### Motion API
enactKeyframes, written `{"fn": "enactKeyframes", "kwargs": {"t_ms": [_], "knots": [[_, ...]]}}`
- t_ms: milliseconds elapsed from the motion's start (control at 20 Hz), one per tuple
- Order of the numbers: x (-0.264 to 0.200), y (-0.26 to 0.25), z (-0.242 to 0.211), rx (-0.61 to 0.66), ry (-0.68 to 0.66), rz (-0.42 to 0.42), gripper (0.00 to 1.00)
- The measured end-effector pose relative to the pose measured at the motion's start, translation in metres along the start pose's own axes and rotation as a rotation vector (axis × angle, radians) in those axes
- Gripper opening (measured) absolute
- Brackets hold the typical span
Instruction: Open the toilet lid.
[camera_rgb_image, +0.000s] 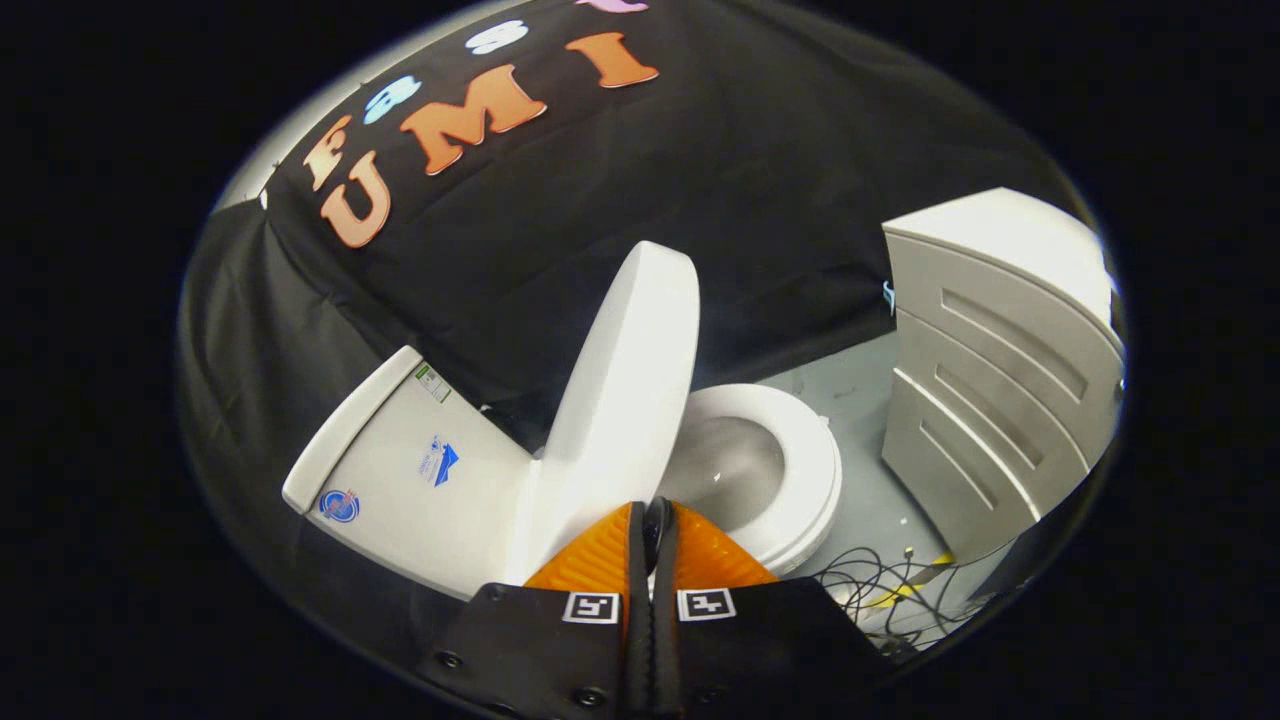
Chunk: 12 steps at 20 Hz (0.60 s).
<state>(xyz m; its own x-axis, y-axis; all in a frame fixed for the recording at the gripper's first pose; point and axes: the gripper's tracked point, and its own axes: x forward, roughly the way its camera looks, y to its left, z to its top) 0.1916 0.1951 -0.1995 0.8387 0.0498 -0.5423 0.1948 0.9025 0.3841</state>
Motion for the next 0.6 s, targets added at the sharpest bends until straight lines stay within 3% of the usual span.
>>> {"fn": "enactKeyframes", "kwargs": {"t_ms": [600], "knots": [[-0.022,0.104,0.028,-0.322,-0.102,-0.047,0.08]]}}
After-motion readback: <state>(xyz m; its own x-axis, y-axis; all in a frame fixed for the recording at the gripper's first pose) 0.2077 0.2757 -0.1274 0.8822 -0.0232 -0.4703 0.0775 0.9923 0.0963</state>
